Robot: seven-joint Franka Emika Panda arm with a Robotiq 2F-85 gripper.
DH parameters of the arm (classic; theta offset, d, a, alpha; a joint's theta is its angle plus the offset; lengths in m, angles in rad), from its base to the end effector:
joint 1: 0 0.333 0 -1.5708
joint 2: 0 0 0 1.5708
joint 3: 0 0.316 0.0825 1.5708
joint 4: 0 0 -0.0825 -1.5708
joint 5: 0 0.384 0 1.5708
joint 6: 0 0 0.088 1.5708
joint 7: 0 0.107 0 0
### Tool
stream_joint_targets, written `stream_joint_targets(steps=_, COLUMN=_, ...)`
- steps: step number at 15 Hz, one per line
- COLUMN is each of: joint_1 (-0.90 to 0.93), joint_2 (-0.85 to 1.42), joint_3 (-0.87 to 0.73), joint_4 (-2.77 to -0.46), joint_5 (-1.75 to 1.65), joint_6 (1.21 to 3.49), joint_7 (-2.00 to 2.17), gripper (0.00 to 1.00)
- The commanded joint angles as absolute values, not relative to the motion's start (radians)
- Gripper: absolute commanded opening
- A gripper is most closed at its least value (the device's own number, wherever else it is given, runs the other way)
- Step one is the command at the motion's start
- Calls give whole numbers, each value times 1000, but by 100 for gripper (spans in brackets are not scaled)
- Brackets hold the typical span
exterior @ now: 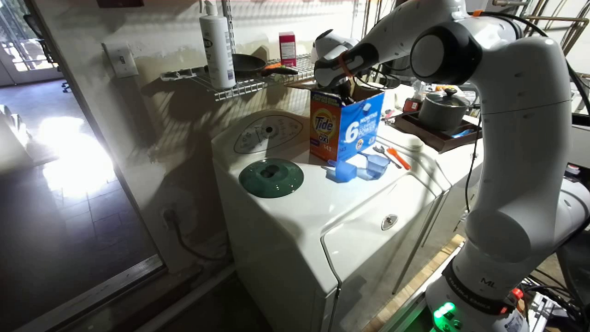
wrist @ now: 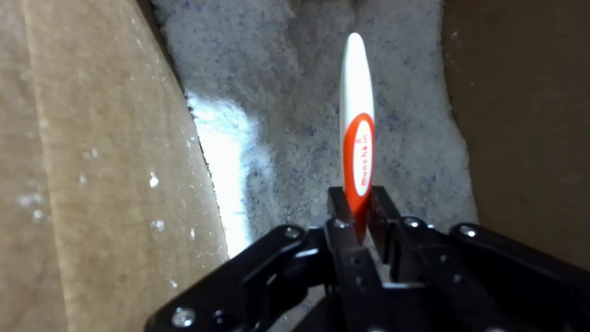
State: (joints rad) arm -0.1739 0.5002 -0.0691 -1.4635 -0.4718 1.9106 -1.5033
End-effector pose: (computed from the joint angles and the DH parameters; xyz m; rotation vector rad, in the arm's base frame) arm 0.6693 -0.1912 0.3974 2.1216 1.8610 -0.5697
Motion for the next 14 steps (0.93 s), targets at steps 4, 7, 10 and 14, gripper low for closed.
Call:
stream_joint_targets(steps=4, joint_1=-172, joint_2=597, joint_3=-55, joint_4=-1430, joint_5=-399, joint_6=1931, joint_7=-1551, gripper=4)
stream_joint_targets(steps=7, joint_1=-175, joint_2=608, joint_3=-53, joint_4=-1422, joint_5=-369, joint_6=1927, joint_7=-1571, gripper=4)
stream_joint_targets(steps=10, joint_1=-176, joint_2=613, joint_3=-52, joint_4=-1418, joint_5=-350, joint_6=1928, joint_7=-1584, gripper=4)
stream_joint_targets(steps=14, joint_1=-178, joint_2=618, joint_3=-51, joint_4=-1419, joint_5=-335, joint_6=1933, joint_7=-1592, gripper=4)
